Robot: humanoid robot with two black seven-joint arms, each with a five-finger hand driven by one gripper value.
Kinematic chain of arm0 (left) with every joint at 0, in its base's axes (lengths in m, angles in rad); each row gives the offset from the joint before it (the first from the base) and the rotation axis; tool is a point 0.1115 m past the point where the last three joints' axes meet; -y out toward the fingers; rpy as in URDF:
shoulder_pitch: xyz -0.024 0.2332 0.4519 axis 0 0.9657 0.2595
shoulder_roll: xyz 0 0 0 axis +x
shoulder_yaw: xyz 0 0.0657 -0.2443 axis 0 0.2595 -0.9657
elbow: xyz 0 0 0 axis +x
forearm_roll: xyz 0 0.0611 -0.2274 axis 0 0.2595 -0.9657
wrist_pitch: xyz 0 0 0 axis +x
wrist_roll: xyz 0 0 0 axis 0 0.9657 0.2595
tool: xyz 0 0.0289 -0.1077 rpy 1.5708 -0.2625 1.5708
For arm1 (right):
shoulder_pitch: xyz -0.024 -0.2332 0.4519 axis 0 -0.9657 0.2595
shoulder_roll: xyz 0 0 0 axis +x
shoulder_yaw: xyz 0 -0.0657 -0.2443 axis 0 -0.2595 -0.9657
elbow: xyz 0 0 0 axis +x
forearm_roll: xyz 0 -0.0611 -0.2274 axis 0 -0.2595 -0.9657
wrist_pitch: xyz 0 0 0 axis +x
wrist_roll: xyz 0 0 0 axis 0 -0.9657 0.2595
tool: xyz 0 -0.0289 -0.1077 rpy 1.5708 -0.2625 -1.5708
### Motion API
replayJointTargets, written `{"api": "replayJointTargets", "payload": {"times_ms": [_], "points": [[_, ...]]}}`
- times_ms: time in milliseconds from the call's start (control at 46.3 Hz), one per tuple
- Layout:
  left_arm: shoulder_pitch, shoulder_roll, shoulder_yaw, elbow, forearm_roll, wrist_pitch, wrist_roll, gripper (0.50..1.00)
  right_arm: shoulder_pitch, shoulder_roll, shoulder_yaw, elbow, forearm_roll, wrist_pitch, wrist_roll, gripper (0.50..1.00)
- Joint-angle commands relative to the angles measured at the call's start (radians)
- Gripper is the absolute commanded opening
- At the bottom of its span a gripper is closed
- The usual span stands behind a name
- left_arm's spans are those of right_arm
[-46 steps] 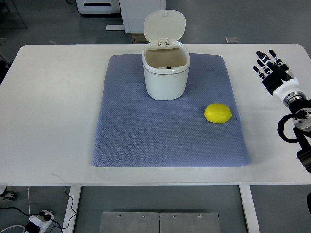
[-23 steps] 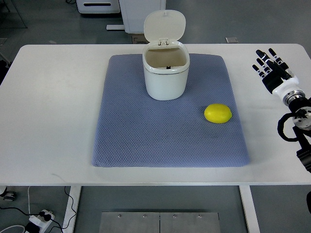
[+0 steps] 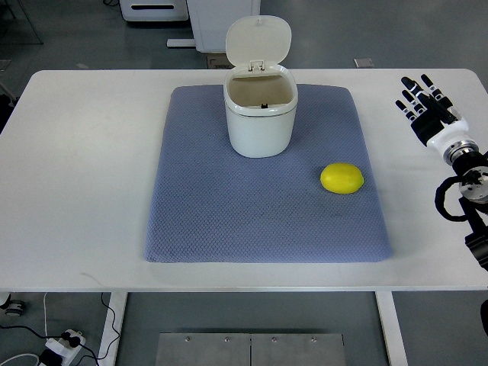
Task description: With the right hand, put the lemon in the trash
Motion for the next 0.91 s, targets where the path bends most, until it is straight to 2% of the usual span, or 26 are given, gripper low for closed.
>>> {"api": "replayJointTargets", "payload": {"times_ms": [0, 281, 626, 755, 885], "points": [[0.0, 0.0, 0.0, 0.0, 0.0, -0.001, 0.0, 1.0, 0.002, -0.001, -0.001, 0.0, 0.0, 0.001, 0.001, 1.0], [0.0, 0.0, 0.0, 0.0, 0.0, -0.001, 0.0, 1.0, 0.015, -0.006, -0.005, 0.003, 0.001, 0.004, 0.001, 1.0], [0.0, 0.0, 0.0, 0.0, 0.0, -0.001, 0.0, 1.0, 0.026, -0.035, -0.115, 0.006, 0.0, 0.021, 0.001, 1.0], [0.0, 0.0, 0.0, 0.0, 0.0, -0.001, 0.0, 1.0, 0.051, -0.095, -0.164, 0.006, 0.001, 0.039, -0.001, 1.0], [0.0, 0.0, 0.0, 0.0, 0.0, -0.001, 0.0, 1.0, 0.086, -0.169, -0.306, 0.017, 0.001, 0.068, -0.001, 1.0]]}}
